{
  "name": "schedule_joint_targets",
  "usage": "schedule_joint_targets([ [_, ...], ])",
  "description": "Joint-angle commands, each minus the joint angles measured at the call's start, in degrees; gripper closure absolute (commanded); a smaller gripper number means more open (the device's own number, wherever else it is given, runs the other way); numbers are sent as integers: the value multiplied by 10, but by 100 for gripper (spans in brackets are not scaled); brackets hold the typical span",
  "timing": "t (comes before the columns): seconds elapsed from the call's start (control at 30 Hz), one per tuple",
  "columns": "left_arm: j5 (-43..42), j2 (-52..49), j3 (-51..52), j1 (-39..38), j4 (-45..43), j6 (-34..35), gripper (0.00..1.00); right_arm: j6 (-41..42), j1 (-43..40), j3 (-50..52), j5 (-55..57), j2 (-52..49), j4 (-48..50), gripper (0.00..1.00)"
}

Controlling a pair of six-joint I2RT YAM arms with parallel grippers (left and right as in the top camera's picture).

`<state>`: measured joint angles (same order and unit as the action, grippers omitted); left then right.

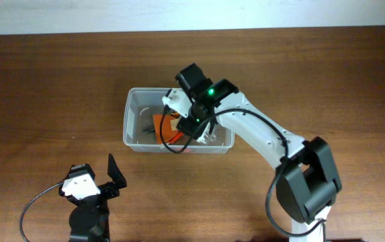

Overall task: Pack container
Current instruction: 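Carry the marker pack into the container and release it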

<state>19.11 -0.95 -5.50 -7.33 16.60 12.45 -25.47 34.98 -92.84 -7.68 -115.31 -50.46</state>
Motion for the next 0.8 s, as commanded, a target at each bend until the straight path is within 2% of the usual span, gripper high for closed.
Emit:
schedule_joint_targets([
  [0.0,2,2,2,-2,1,-5,1,3,3,19,-19,-10,14,38],
  [0.07,2,2,2,-2,1,-5,1,3,3,20,-22,-14,13,37],
  [0.2,2,2,2,-2,1,-5,1,3,3,20,-25,-14,14,21],
  [0.27,2,2,2,-2,1,-5,1,3,3,20,-25,-14,14,9],
  [0.47,2,2,2,-2,1,-5,1,12,2,-12,-22,-9,3,8],
  [0.53,2,2,2,-2,1,-5,1,40,2,-58,-2,3,-18,9],
  [0.63,2,2,2,-2,1,-5,1,107,-4,-167,103,19,-83,8],
  [0.77,2,2,2,-2,1,-5,1,191,-43,-351,221,28,-200,7],
])
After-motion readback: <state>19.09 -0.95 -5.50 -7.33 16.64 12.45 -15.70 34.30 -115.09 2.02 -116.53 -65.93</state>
